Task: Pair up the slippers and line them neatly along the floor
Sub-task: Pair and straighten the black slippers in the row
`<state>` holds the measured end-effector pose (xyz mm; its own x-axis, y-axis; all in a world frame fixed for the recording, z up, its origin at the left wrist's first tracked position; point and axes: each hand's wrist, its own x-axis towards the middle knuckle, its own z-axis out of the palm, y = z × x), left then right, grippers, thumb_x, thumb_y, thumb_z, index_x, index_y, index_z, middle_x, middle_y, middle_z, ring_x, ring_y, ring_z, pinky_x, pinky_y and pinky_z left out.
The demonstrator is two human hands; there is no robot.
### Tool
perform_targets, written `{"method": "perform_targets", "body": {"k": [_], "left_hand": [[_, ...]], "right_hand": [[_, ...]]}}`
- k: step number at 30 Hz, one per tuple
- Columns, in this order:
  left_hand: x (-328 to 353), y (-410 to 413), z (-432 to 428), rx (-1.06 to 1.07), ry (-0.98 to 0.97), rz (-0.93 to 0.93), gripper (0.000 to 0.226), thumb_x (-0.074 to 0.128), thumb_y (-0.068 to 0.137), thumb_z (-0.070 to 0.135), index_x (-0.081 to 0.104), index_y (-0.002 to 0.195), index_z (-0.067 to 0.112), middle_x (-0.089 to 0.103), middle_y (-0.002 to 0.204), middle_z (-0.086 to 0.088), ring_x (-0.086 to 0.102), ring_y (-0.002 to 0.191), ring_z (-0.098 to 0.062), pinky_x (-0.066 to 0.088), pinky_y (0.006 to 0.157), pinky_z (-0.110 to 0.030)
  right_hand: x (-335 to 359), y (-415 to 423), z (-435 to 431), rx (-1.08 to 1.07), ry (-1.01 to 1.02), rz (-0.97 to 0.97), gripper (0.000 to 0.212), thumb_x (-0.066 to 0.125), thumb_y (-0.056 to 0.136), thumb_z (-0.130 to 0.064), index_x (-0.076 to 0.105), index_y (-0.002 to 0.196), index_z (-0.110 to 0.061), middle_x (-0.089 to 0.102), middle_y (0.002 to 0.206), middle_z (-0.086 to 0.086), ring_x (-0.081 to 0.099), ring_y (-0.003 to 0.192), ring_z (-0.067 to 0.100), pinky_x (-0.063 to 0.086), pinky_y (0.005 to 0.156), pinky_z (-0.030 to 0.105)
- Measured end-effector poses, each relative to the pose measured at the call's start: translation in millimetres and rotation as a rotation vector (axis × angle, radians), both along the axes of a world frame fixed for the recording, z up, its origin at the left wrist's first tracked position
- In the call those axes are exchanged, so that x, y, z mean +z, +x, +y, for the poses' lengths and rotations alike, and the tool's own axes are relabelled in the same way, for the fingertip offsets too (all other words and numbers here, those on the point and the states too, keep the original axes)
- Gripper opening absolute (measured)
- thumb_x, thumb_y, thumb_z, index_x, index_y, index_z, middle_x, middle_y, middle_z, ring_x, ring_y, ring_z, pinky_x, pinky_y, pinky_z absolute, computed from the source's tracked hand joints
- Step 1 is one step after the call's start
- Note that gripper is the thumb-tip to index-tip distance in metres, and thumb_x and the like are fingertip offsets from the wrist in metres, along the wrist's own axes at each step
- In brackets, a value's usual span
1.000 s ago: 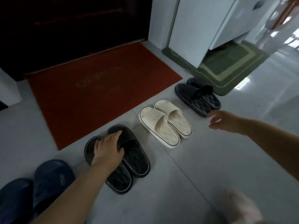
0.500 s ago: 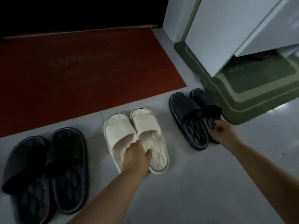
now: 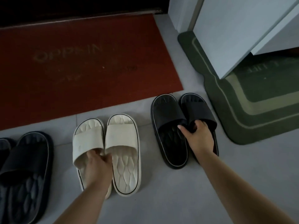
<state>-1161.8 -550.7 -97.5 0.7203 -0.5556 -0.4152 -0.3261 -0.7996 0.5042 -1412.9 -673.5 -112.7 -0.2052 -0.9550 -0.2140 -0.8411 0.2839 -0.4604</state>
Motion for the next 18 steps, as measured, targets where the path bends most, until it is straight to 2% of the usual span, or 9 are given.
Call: {"method": "perform_targets", "body": {"k": [4, 7, 10, 13, 16, 18], "left_hand": [[-9.8, 3.8, -0.2, -0.005, -0.043, 0.008, 0.026, 0.055, 0.090, 0.024, 0.046, 0.102, 0.003, 0.064, 0.094, -0.020, 0.060, 0.087, -0.039, 0.039, 0.067, -0.035], [-13.7, 2.4, 4.5, -0.031, -0.112, 0.016, 0.016, 0.053, 0.091, 0.024, 0.046, 0.095, 0.010, 0.059, 0.081, -0.008, 0.054, 0.074, -0.030, 0.037, 0.065, -0.032], [-15.2, 7.1, 7.9, -0.074, -0.126, 0.026, 0.012, 0.052, 0.092, 0.022, 0.043, 0.090, 0.015, 0.056, 0.078, -0.004, 0.049, 0.069, -0.025, 0.033, 0.062, -0.030], [-14.3, 12.7, 8.9, -0.128, -0.099, 0.061, 0.014, 0.052, 0.092, 0.021, 0.040, 0.086, 0.016, 0.056, 0.080, -0.007, 0.049, 0.071, -0.027, 0.033, 0.061, -0.030], [-13.5, 14.6, 9.0, -0.172, -0.062, 0.101, 0.017, 0.057, 0.089, 0.021, 0.041, 0.085, 0.016, 0.056, 0.084, -0.008, 0.051, 0.070, -0.026, 0.033, 0.056, -0.029], [-11.4, 15.6, 9.0, -0.207, -0.038, 0.109, 0.023, 0.062, 0.084, 0.024, 0.042, 0.087, 0.015, 0.055, 0.089, -0.009, 0.055, 0.079, -0.031, 0.037, 0.059, -0.029]], "right_hand": [[-0.8, 8.8, -13.4, 0.008, 0.027, 0.005, 0.036, 0.061, 0.084, -0.043, 0.046, 0.076, -0.010, 0.055, 0.100, 0.013, 0.052, 0.074, 0.028, 0.036, 0.061, 0.031], [-3.7, 9.6, -15.8, -0.016, 0.000, 0.003, 0.037, 0.059, 0.086, -0.036, 0.041, 0.065, -0.012, 0.052, 0.091, 0.012, 0.049, 0.069, 0.026, 0.032, 0.054, 0.029], [-3.4, 6.9, -10.4, -0.014, -0.006, -0.012, 0.032, 0.059, 0.087, -0.033, 0.051, 0.076, -0.005, 0.055, 0.101, 0.017, 0.052, 0.077, 0.031, 0.036, 0.065, 0.030], [-2.0, 2.3, -7.0, -0.011, 0.016, -0.014, 0.034, 0.059, 0.088, -0.032, 0.060, 0.092, 0.002, 0.055, 0.111, 0.020, 0.057, 0.096, 0.039, 0.036, 0.072, 0.030], [-0.5, 0.3, -5.2, -0.016, 0.041, -0.016, 0.034, 0.059, 0.088, -0.031, 0.058, 0.093, 0.003, 0.054, 0.113, 0.022, 0.056, 0.097, 0.041, 0.036, 0.072, 0.031], [0.6, 1.6, -1.9, -0.028, 0.046, -0.030, 0.034, 0.059, 0.088, -0.029, 0.058, 0.093, 0.004, 0.053, 0.113, 0.022, 0.056, 0.097, 0.041, 0.035, 0.072, 0.030]]}}
